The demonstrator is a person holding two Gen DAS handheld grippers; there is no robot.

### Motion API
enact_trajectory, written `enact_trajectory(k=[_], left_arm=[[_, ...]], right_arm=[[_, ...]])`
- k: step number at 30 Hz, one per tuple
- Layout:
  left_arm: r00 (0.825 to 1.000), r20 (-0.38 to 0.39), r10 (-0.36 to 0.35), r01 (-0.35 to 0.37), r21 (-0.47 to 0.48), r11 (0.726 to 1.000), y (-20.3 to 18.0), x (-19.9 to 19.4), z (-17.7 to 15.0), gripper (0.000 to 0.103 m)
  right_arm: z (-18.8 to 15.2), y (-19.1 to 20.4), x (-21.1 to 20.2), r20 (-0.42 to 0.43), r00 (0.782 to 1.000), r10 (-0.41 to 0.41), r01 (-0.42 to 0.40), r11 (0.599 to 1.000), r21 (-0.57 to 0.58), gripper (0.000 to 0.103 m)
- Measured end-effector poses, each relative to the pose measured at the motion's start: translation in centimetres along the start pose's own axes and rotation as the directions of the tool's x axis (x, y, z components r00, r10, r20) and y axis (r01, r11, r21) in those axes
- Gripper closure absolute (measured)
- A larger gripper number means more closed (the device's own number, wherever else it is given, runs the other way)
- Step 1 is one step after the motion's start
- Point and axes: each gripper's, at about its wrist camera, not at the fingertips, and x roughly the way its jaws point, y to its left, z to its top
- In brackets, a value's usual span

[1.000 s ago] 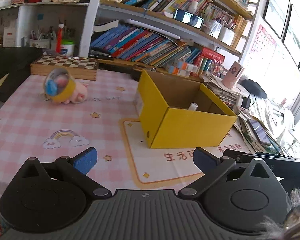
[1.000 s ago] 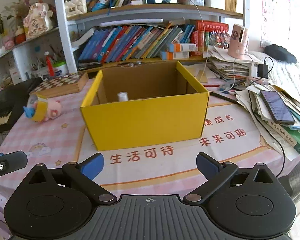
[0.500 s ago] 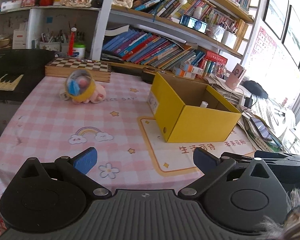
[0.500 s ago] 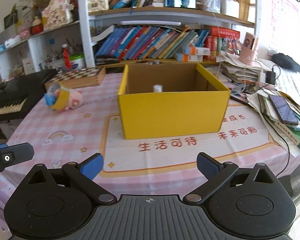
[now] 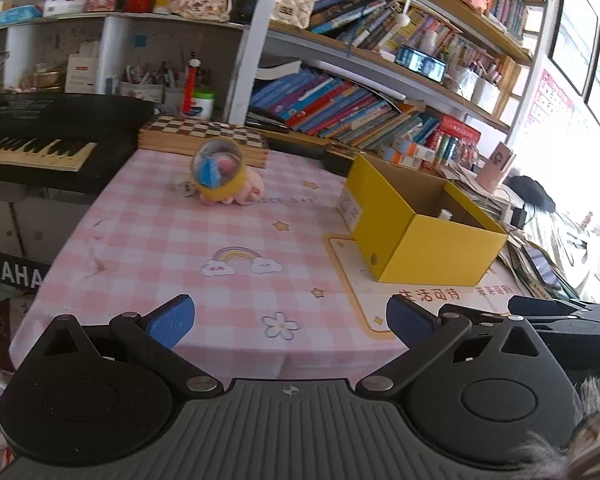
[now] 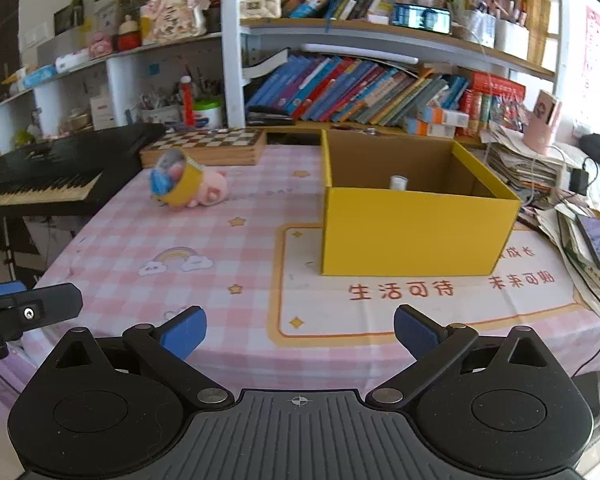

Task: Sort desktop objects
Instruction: 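Withdraw both tools from the yellow box back toward the table, then grasp the yellow tape roll by its rim with the left gripper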

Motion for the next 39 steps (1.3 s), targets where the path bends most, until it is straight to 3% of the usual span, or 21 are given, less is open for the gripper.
enact_trajectory(k=[20, 39], left_arm=[[0.992, 0.014, 0.127, -0.125, -0.081, 0.989, 4.3, -0.9, 0.5, 0.0], [0.982, -0.004, 0.19, -0.19, -0.088, 0.978, 4.6, 7.1, 5.5, 0.0]], right_arm=[[0.8, 4.7, 1.8, -0.025, 0.992, 0.126, -0.128, 0.984, -0.122, 0.002], [6.1, 4.3, 9.5, -0.04, 0.958, 0.283, -0.285, 0.942, -0.177, 0.003]])
